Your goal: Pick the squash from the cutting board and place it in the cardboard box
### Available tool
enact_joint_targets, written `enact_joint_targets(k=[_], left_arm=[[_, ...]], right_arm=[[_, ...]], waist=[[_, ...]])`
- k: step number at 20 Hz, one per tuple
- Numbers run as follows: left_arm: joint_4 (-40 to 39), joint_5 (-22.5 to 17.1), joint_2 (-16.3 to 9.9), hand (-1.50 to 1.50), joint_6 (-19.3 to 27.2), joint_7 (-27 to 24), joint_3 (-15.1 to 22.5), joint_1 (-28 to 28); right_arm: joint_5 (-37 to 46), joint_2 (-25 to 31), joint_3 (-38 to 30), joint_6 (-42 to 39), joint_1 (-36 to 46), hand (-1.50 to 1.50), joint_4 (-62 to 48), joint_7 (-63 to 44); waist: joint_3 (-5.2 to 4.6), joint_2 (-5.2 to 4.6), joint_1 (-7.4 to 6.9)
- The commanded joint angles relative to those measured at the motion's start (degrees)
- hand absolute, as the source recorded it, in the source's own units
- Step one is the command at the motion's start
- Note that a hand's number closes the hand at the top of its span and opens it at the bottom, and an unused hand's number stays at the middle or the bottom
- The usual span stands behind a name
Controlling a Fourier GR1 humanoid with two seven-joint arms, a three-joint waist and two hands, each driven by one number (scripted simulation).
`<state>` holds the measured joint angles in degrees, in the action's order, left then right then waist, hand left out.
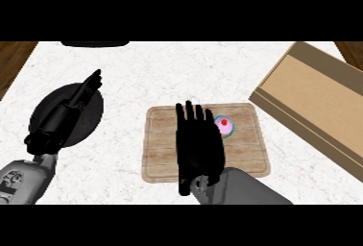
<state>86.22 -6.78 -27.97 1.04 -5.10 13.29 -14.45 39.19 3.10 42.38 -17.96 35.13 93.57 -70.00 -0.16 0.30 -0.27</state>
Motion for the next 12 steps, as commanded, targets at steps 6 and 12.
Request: enact_joint_targets(k=[6,12], left_arm=[[-2.15,2.13,1.67,0.0,0.02,-1.38,0.01,-0.76],[0.98,1.06,1.0,0.0,-1.37,-0.83,-1.02,1.4]], right_arm=[[0.79,-3.0,0.56,-3.24,2.53,-1.5,-6.78,-13.12],[2.17,-3.02,-1.53,-5.49,2.07,-1.5,-8.93,-12.64]], waist=[[0.07,-0.22,0.04],[0.09,-0.06,-0.07]])
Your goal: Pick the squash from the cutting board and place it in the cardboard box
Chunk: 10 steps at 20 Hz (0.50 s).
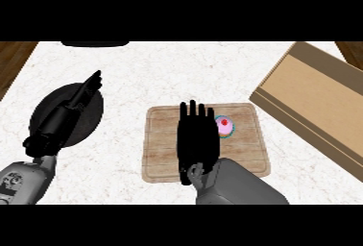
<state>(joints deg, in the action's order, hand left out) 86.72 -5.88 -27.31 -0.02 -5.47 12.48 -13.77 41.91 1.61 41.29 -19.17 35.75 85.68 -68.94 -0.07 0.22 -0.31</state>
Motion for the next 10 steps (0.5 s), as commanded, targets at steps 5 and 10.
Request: enact_joint_targets(k=[5,10], left_arm=[[-3.28,1.36,1.94,0.0,-1.06,-1.88,-0.5,-0.57],[0.18,1.31,2.0,0.0,-1.41,1.65,-1.88,-0.59]], right_arm=[[-0.48,-1.53,-1.93,-1.93,2.01,-1.5,-5.08,-8.79],[1.64,-1.54,0.49,-0.07,-3.86,-1.5,-3.24,-6.91]], waist=[[0.01,-0.31,-0.05],[0.06,-0.14,0.22]])
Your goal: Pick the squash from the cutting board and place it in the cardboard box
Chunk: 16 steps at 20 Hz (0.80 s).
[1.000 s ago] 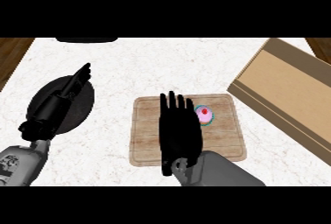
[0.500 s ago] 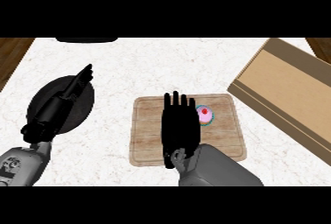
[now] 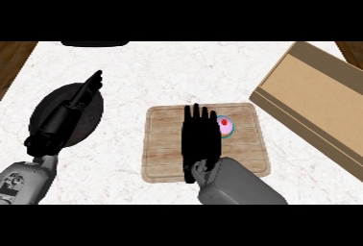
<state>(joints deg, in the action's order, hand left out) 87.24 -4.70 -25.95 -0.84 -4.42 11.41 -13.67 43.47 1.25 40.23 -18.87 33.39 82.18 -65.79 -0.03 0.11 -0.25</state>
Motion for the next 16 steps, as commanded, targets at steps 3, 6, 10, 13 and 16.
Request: enact_joint_targets(k=[3,6,10,13,16], left_arm=[[-0.24,0.7,1.2,0.0,-0.52,0.74,-0.35,-0.57],[2.77,0.35,0.54,0.0,-1.02,3.15,-0.74,-0.25],[1.18,1.35,1.22,0.0,-1.25,-0.13,-1.76,0.33],[0.47,0.15,0.52,0.0,-3.23,2.22,-3.46,-1.31],[0.72,1.45,1.09,0.0,-3.85,-0.24,-4.0,0.09]], right_arm=[[0.06,-1.19,3.88,1.27,-1.09,-1.5,-1.58,-13.07],[0.64,-1.19,2.95,1.35,-0.84,-1.5,-3.87,-13.29],[4.13,-1.19,-0.09,2.46,-2.27,-1.5,-7.42,-8.13],[2.3,-1.2,-0.13,2.84,-2.74,-1.5,-6.98,-7.55],[3.1,-1.2,-0.93,1.76,-4.6,-1.5,-5.99,-4.6]], waist=[[-0.01,-0.03,-0.21],[0.01,0.03,-0.67],[0.01,-0.12,-0.17],[0.03,-0.12,-0.14],[0.02,-0.07,-0.03]])
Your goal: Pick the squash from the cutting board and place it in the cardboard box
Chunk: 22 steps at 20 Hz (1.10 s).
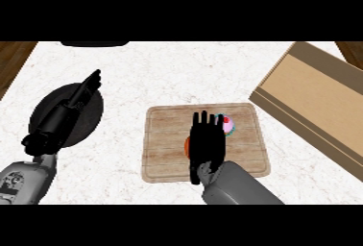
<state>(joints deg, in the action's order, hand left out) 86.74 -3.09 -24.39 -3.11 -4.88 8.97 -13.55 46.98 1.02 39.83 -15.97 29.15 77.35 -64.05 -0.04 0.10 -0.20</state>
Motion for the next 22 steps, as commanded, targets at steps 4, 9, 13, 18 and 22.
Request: enact_joint_targets(k=[4,9,13,18,22], left_arm=[[-3.5,3.4,3.14,0.0,-1.52,-1.57,-1.86,-1.54],[-0.24,3.15,2.41,0.0,-3.8,-1.98,-2.73,2.59],[1.28,4.57,3.4,0.0,-2.63,-0.13,-2.63,2.05],[1.24,3.1,3.38,0.0,-3.44,0.99,-2.8,1.56],[2.87,4.56,4.84,0.0,-2.28,0.63,-2.24,2.52]], right_arm=[[5.95,-0.97,-0.18,1.06,-0.07,1.5,-4.25,4.5],[11.37,-0.96,3.43,6.16,0.2,1.5,-7.32,5.41],[10.15,0.15,1.31,5.43,0.18,1.5,-4.69,18.48],[-0.98,11.67,-2.01,5.91,0.87,1.5,0.22,46.04],[0.61,14.56,-5.12,10.86,2.75,1.5,-0.01,54.7]], waist=[[0.04,-0.12,0.16],[0.04,-0.1,-0.19],[0.06,-0.14,-0.2],[0.17,-0.41,-0.67],[0.09,-0.07,-0.3]])
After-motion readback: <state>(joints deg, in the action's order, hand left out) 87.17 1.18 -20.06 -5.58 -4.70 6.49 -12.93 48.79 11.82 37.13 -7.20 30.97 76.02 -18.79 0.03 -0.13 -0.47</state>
